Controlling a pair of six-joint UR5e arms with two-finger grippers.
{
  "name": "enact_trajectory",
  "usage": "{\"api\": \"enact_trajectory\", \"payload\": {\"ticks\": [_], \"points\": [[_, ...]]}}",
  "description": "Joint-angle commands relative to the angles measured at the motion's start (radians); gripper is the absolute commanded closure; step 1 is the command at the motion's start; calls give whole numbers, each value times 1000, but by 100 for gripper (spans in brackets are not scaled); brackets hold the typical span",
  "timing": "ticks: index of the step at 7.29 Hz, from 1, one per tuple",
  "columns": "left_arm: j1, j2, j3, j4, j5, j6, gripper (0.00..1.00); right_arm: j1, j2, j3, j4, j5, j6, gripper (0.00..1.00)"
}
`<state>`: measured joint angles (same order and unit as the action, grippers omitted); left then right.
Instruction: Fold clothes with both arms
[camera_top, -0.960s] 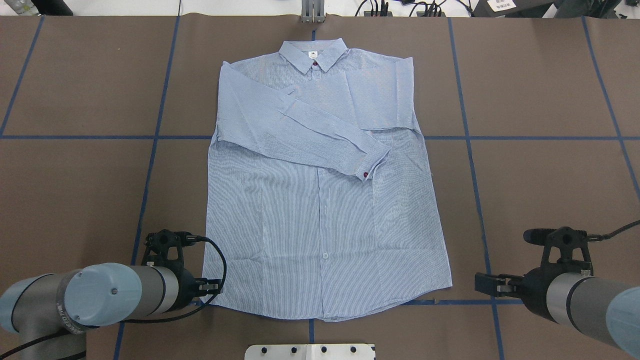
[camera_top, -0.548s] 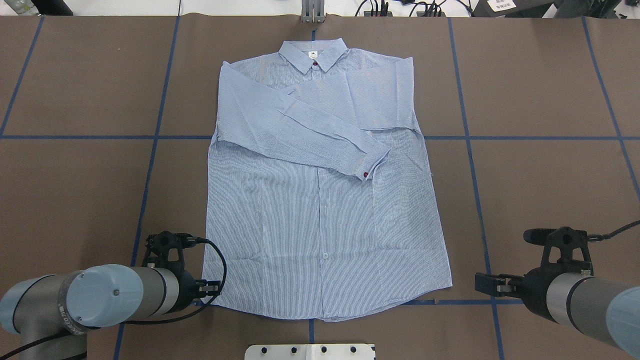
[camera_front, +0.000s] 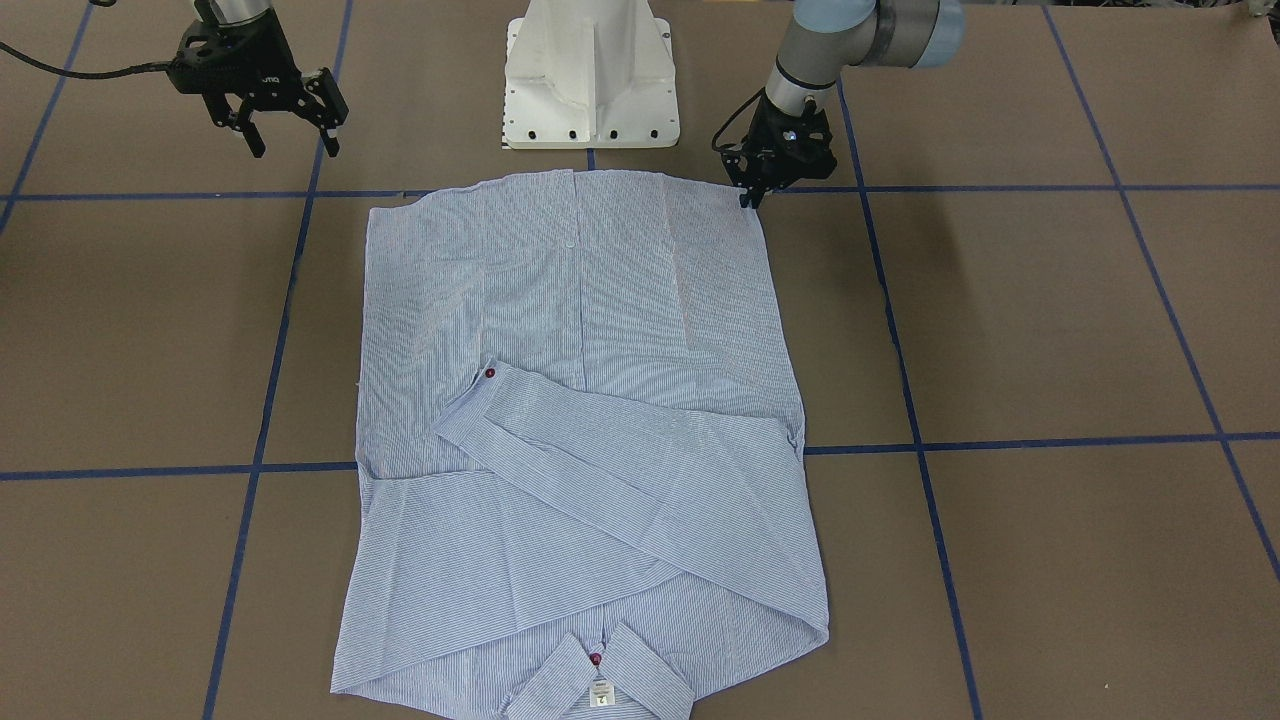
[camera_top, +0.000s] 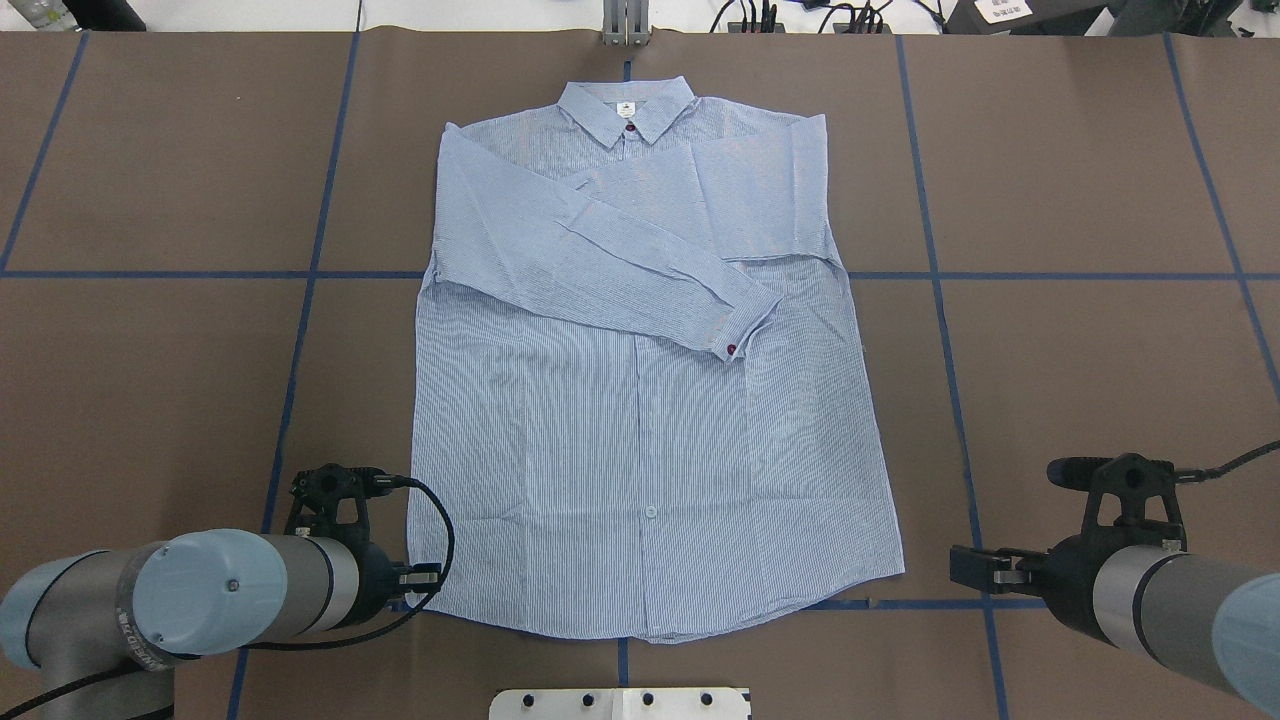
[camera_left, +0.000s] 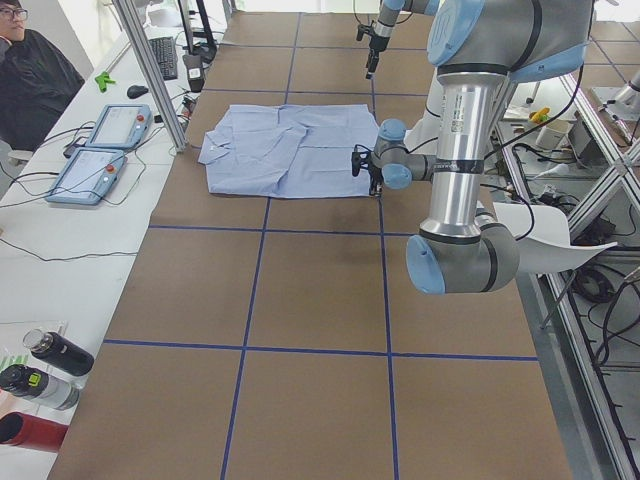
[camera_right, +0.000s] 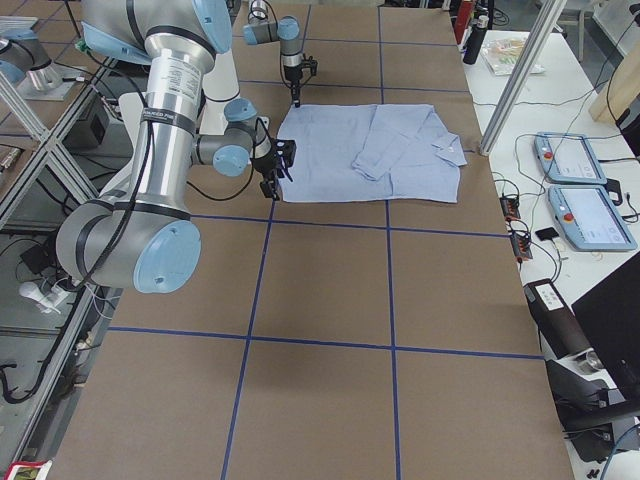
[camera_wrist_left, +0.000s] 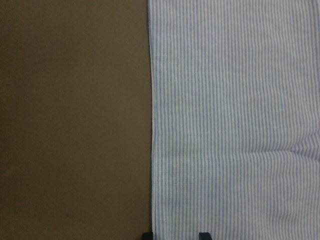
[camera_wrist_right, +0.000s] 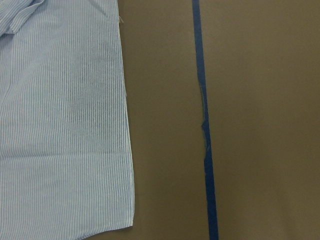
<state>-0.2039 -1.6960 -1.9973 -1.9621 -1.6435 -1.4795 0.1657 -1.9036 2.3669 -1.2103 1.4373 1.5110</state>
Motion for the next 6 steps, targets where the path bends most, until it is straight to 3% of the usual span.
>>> {"api": "enact_trajectory", "payload": {"ticks": [1,5,6], "points": [[-2,1,-4,3,-32,-12,100,0,-2,-2,12,2,2,0],[-3,-1,-6,3,-35,-12,100,-21,-48,-124,281,-3,70,0],[0,-2,-6,2,-35,-13,100,-47,-46,-133,296,-49,98,8]]}}
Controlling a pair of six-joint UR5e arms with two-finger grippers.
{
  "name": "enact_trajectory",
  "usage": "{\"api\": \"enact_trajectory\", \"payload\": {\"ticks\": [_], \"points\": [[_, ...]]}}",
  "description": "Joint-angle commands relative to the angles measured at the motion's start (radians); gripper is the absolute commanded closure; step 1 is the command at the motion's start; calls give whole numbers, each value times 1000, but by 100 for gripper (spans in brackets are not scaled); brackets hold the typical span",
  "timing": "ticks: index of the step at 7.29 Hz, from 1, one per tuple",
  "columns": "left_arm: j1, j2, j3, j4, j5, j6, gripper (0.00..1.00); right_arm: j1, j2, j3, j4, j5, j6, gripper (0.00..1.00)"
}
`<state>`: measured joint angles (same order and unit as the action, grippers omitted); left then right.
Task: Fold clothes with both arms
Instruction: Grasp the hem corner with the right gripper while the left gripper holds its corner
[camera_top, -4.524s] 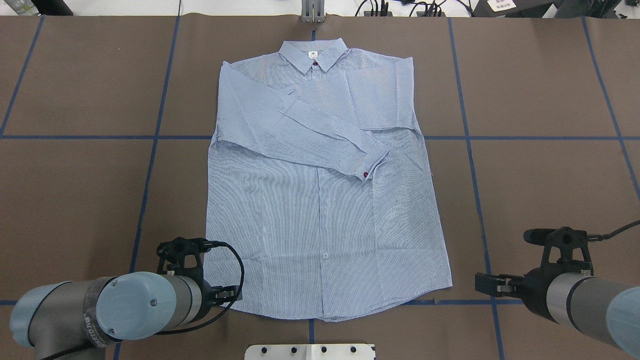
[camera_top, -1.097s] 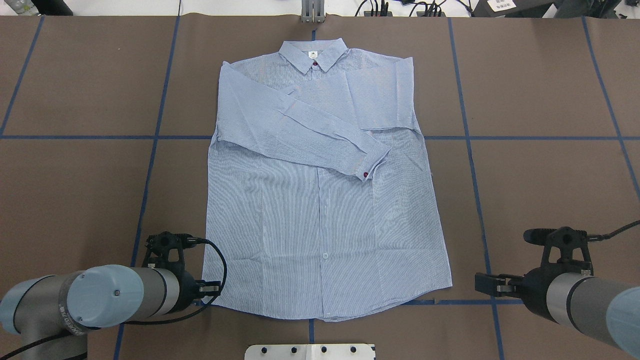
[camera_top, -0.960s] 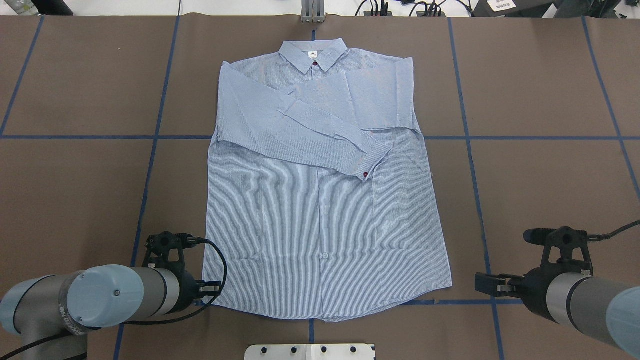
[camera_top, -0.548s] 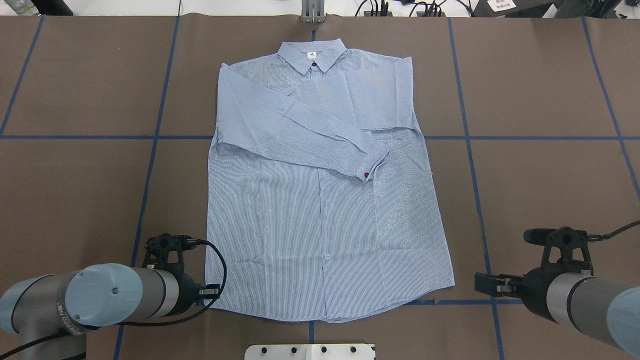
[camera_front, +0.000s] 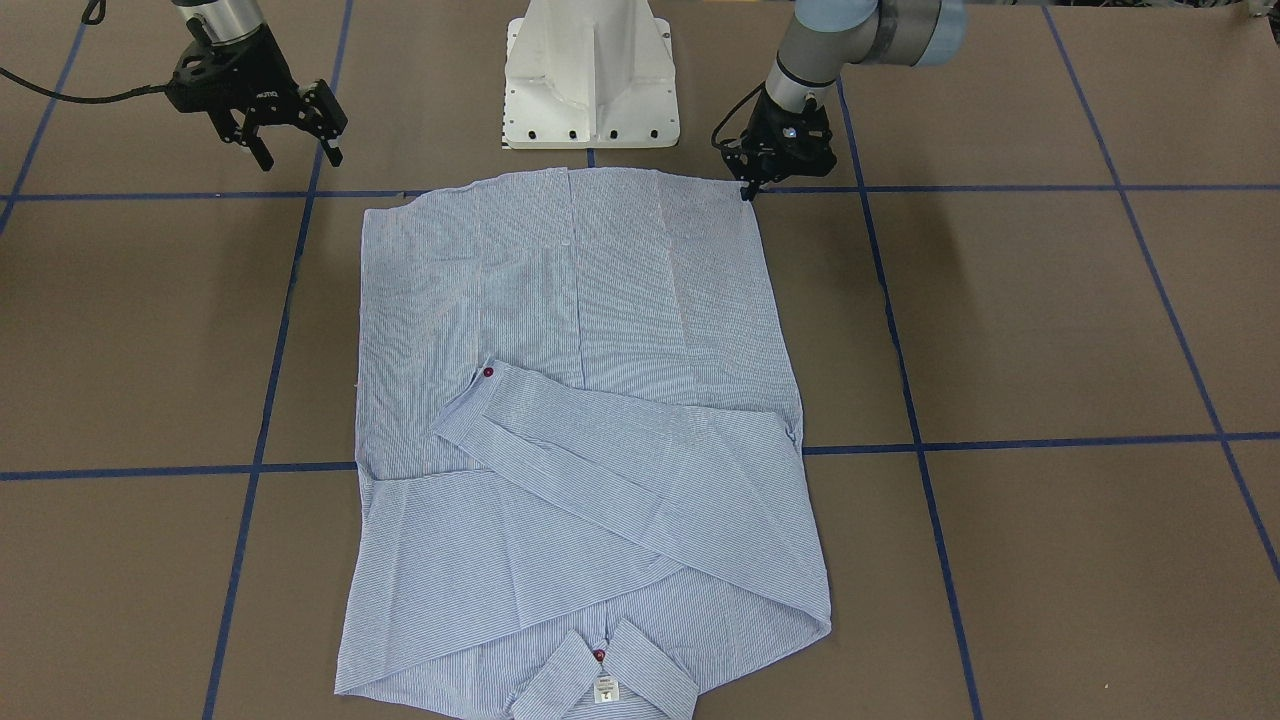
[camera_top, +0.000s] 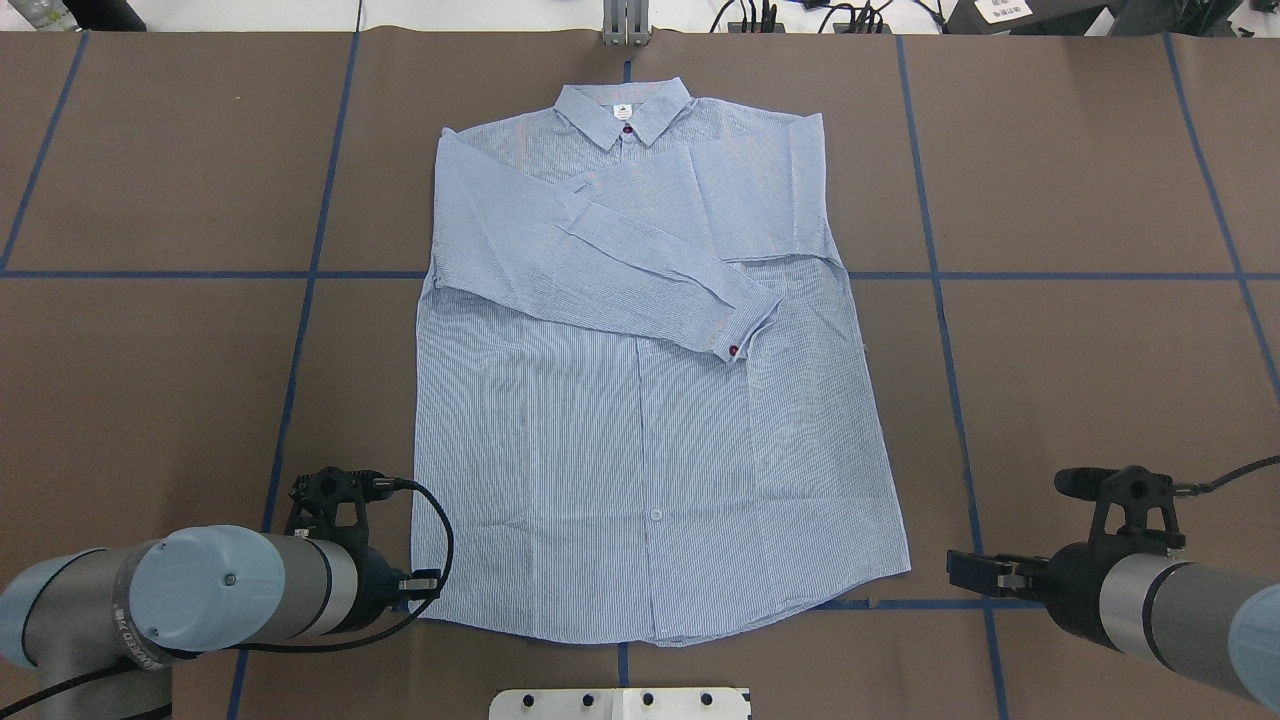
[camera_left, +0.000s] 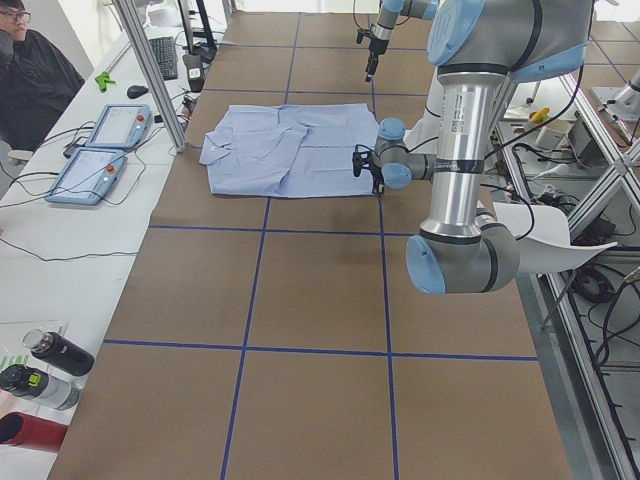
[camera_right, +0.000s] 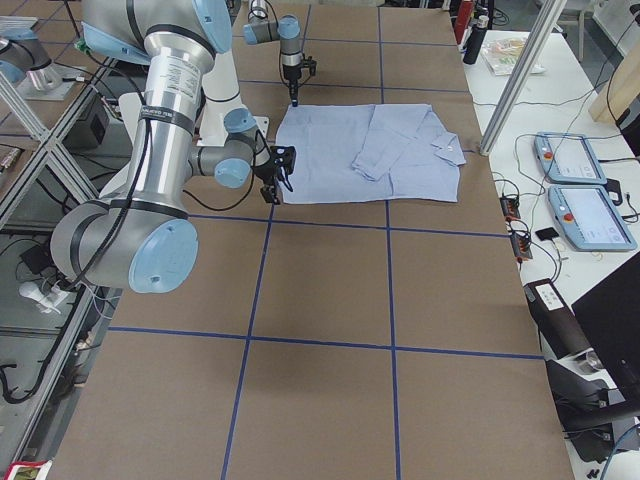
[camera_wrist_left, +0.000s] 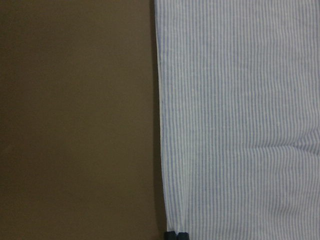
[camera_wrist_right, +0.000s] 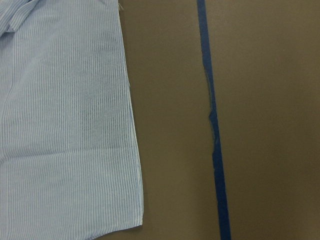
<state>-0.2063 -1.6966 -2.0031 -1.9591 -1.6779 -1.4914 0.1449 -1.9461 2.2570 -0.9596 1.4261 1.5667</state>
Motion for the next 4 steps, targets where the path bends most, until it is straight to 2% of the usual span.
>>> {"api": "enact_trajectory", "payload": {"ticks": [1,2,3,4], "points": [[-1,-6,-9,0,3,-1,100,-60,15,-51,51,-106,102,31],[-1,-5,-13,0,3,-1,100,-71,77,-98,51,-160,130,49],[-1,-5,-13,0,4,-1,100,-80,111,-135,51,-177,130,55],[-1,-5,-13,0,6,-1,100,-88,127,-154,50,-206,127,55]]}}
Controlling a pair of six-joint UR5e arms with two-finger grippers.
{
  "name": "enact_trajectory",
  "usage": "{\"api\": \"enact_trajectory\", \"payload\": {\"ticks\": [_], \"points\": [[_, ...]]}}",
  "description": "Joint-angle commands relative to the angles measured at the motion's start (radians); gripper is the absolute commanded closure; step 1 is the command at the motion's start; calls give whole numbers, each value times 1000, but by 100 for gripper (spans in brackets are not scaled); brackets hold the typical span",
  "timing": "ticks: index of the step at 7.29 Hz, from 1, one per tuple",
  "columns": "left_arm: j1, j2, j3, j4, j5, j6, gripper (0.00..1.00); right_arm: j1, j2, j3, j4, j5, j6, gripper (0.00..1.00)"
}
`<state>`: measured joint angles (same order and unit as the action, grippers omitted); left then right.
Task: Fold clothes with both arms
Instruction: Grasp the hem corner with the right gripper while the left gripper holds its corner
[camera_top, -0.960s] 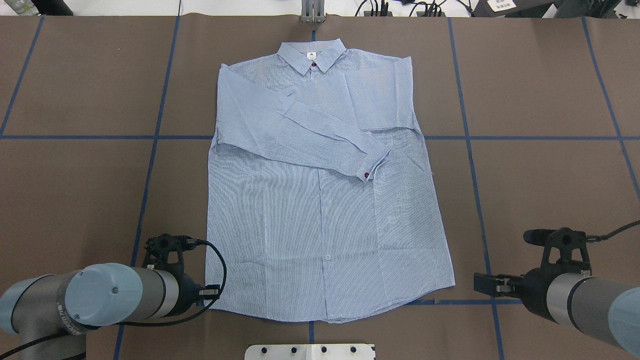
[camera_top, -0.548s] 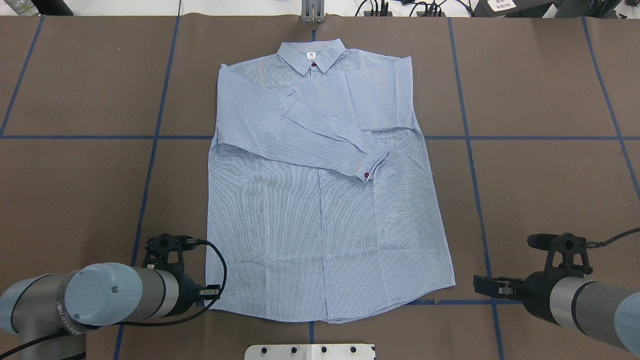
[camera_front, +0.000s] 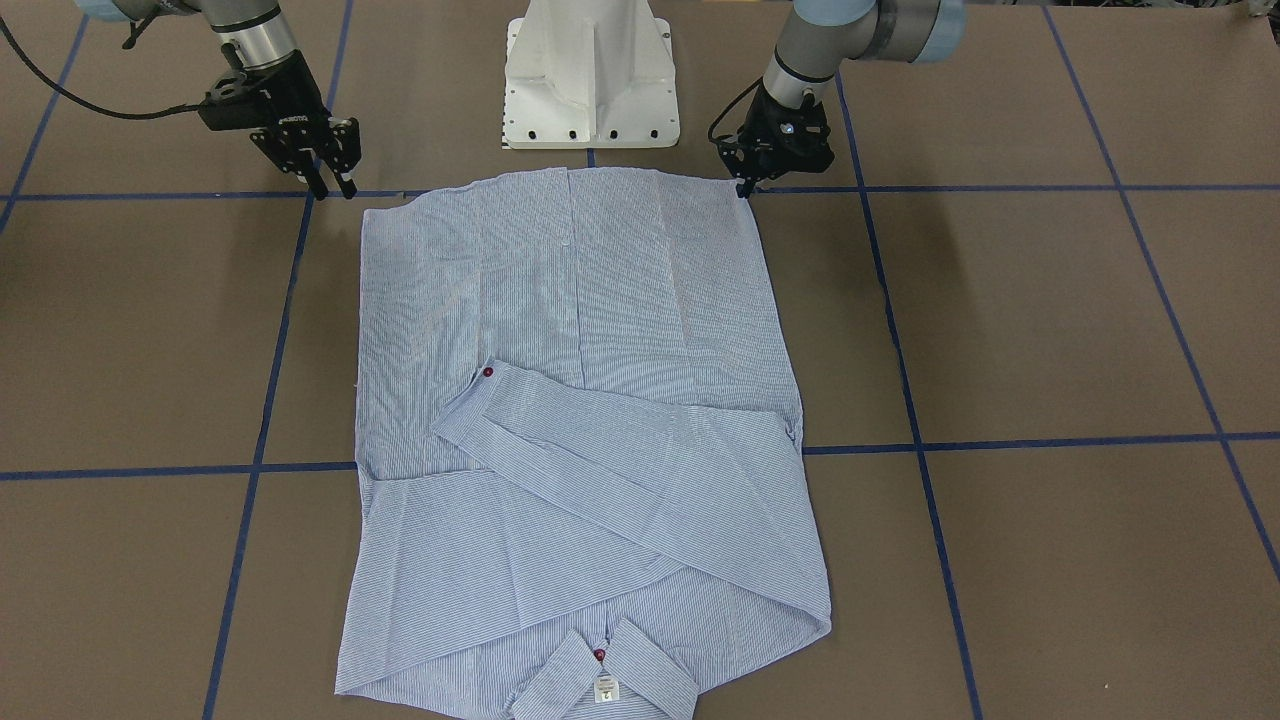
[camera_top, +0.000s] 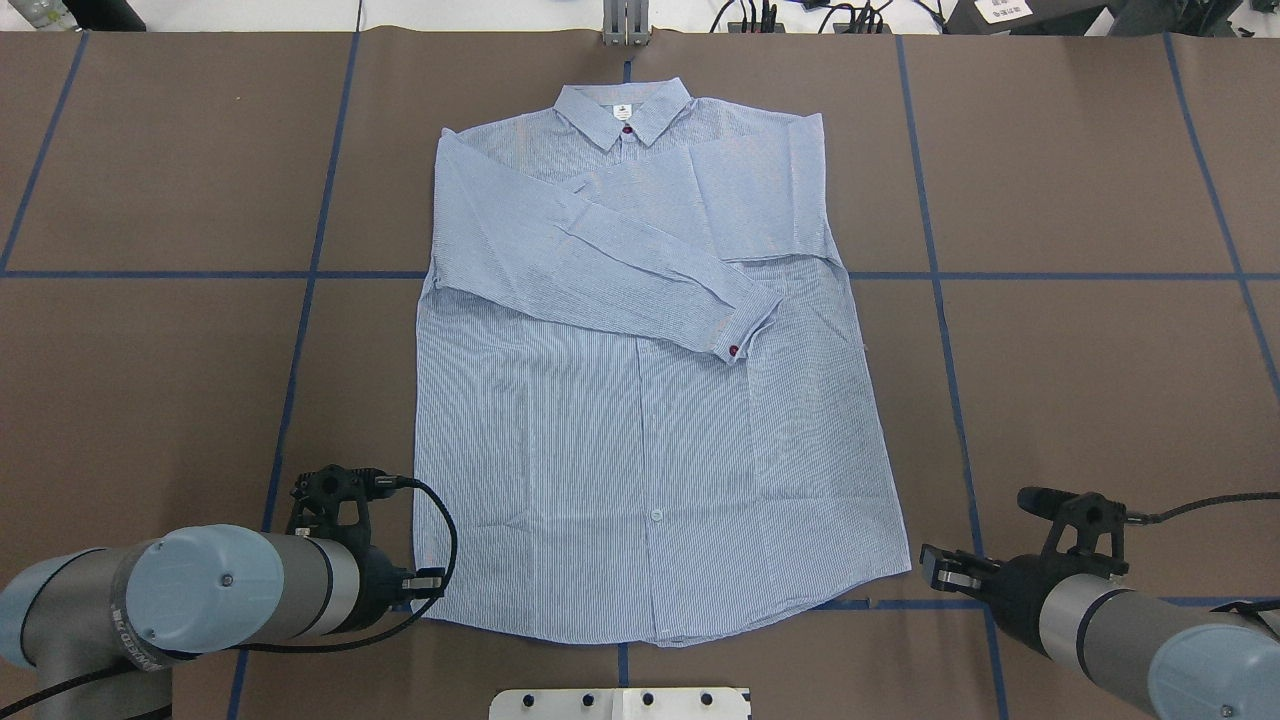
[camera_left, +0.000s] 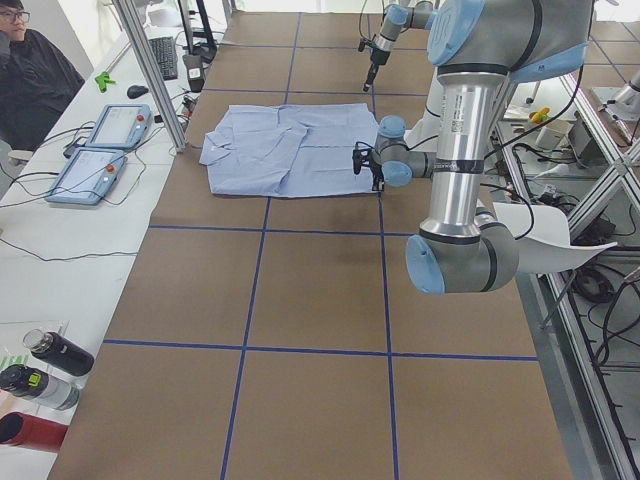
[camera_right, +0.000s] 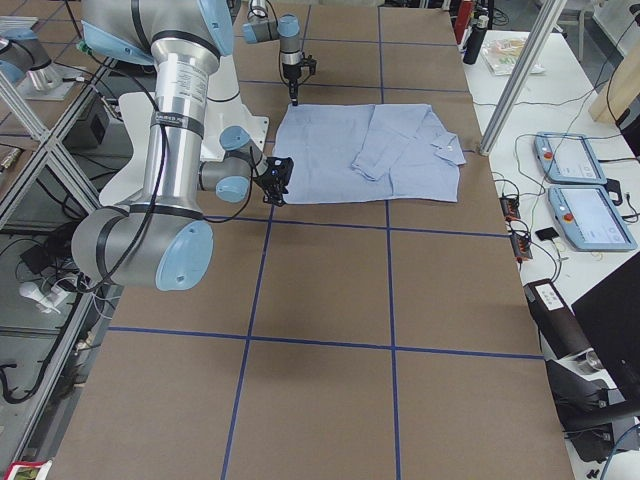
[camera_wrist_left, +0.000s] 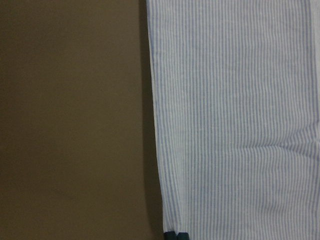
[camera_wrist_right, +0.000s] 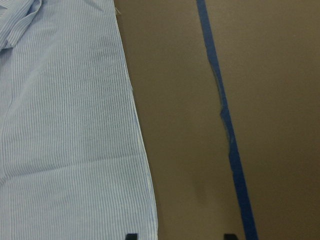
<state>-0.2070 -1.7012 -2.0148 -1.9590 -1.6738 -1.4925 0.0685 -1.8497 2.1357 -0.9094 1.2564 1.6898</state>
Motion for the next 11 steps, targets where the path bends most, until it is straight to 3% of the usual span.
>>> {"api": "enact_trajectory", "payload": {"ticks": [1,6,11], "points": [[0,-2,-1,0,2,1,100,-12,30,-39,0,-41,4,55],[0,-2,-1,2,0,2,100,-33,67,-68,0,-64,5,55],[0,-3,-2,2,0,2,100,-62,73,-76,-3,-97,5,62]]}}
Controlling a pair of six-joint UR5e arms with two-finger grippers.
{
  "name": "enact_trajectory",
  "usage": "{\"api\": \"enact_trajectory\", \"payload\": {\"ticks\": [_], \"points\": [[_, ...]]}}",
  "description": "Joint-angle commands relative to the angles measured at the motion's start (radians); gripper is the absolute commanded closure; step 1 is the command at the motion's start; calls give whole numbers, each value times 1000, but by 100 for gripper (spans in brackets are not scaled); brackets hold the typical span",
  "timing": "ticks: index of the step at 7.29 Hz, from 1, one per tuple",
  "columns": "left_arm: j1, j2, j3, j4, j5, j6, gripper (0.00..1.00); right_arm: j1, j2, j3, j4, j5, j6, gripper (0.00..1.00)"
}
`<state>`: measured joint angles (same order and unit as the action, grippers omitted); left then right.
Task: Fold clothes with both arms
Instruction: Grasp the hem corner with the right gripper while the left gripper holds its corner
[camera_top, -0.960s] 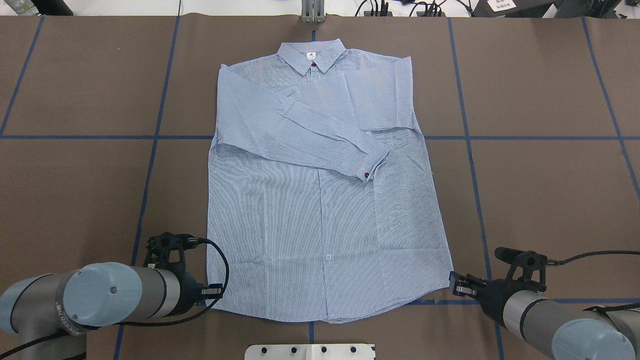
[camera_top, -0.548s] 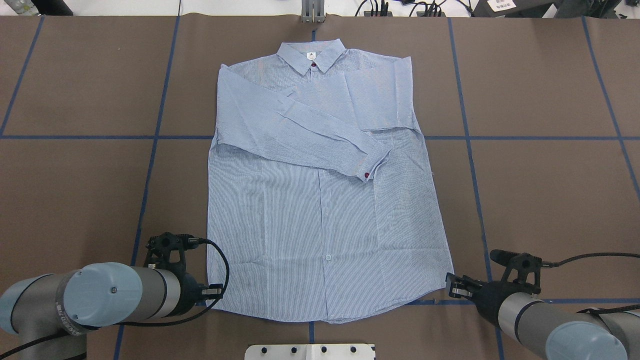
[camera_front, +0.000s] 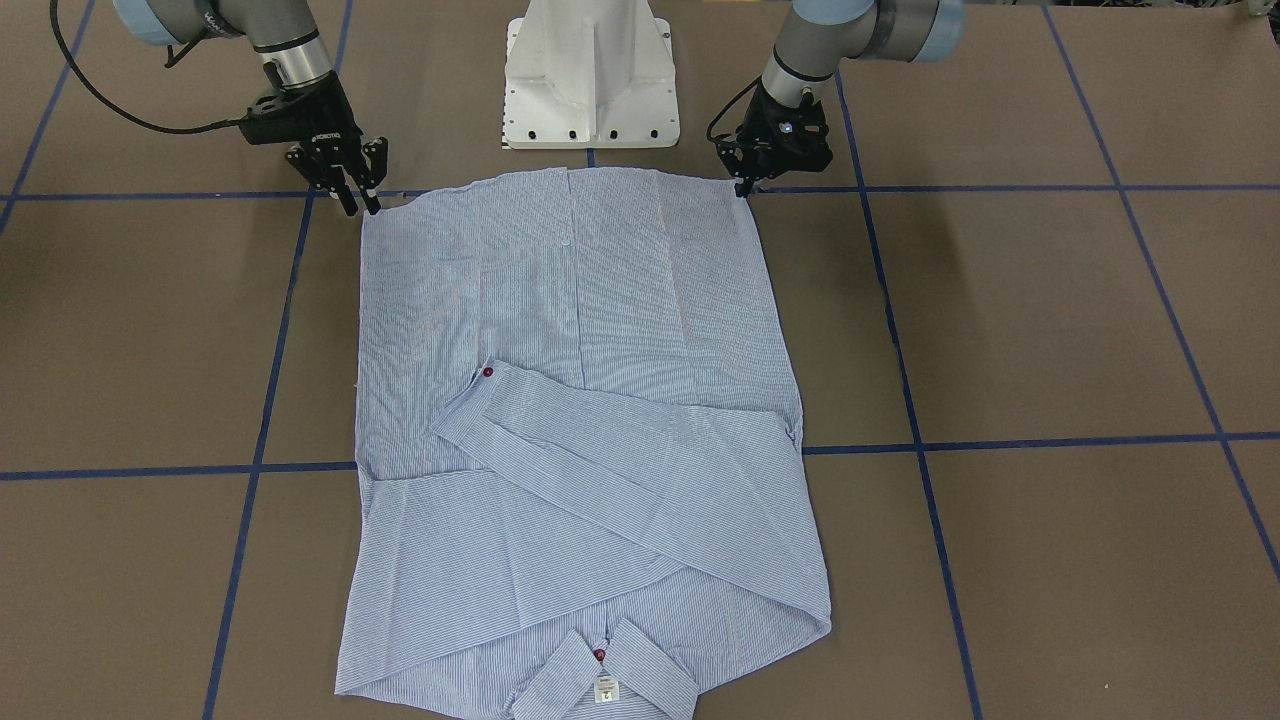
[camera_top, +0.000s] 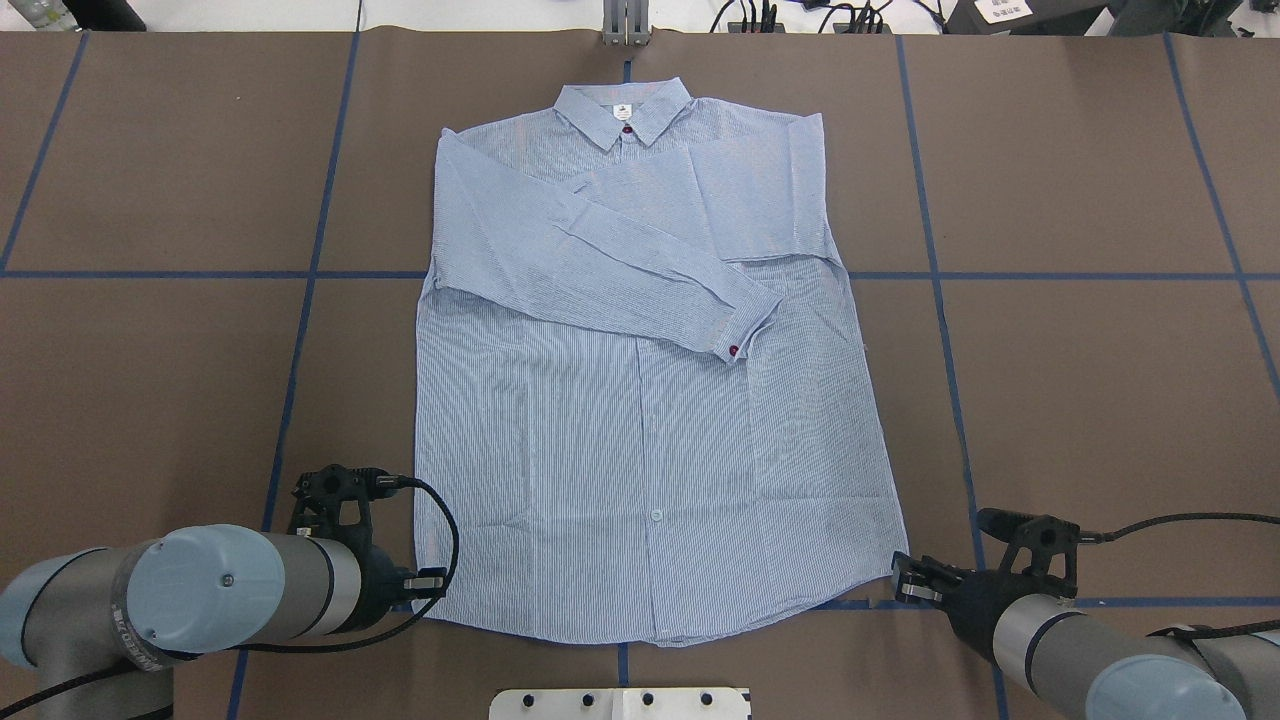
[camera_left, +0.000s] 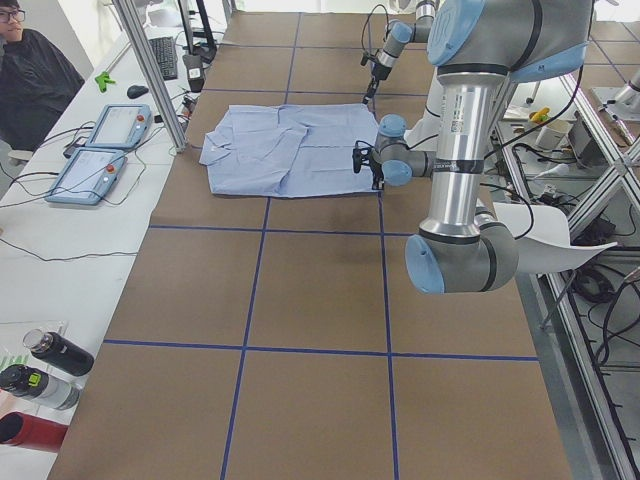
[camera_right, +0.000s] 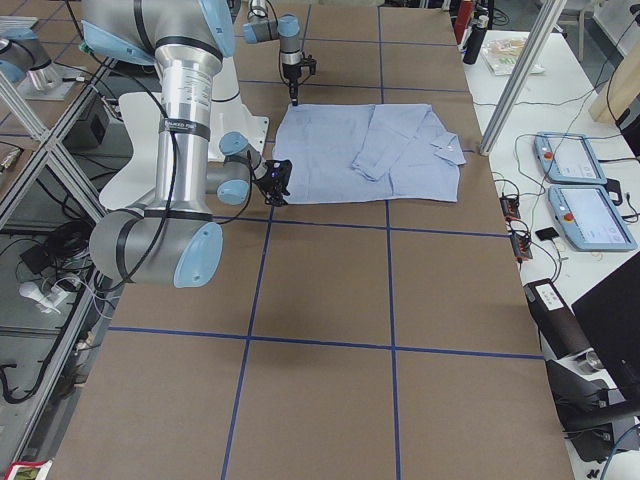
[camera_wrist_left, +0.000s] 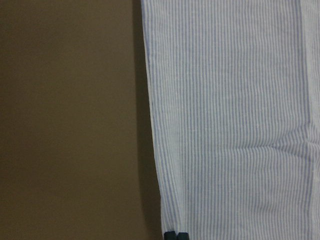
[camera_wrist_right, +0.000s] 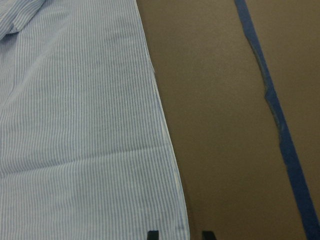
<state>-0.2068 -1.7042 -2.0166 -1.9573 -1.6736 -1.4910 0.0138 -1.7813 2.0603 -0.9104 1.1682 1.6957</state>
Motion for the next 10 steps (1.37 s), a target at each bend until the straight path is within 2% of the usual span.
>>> {"api": "enact_trajectory", "payload": {"ticks": [1,6,7,9,10], "points": [[0,0,-1,0,0,0,100,-9,5,0,-4,-10,-1,65],[0,0,-1,0,-2,0,100,-17,8,-16,-13,-21,-1,67],[0,0,-1,0,-2,0,100,-18,8,-16,-13,-21,-1,71],[0,0,-1,0,-1,0,100,-18,10,-16,-13,-22,1,100],[0,0,-1,0,-2,0,100,-18,11,-16,-12,-22,4,100]]}}
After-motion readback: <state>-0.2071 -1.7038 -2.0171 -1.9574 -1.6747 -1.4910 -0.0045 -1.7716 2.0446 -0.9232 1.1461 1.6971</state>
